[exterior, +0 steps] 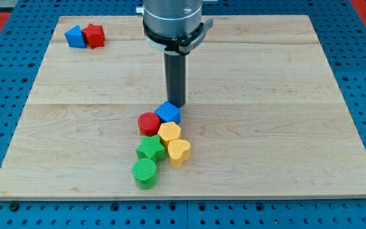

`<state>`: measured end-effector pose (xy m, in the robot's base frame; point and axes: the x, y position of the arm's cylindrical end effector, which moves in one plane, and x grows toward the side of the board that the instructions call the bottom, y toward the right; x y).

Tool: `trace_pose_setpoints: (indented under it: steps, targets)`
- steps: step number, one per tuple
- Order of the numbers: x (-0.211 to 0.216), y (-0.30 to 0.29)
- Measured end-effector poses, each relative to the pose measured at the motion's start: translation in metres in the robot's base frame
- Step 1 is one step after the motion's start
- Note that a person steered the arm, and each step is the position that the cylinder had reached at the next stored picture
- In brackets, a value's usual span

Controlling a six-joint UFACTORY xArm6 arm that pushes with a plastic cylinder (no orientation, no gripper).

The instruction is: Move the red star into the red circle

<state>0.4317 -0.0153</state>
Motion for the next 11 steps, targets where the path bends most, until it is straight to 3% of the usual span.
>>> trace_pose_setpoints:
  steps: [2,4,5,6,8,10,11]
  targets:
    - [-0.124,0.003]
    - [-0.222,-0.133]
    - [-0.214,-0.189]
    - [-0.166,-0.189]
    - [-0.094,-0.121]
    - [-0.009,-0.091]
    - [-0.007,-0.070]
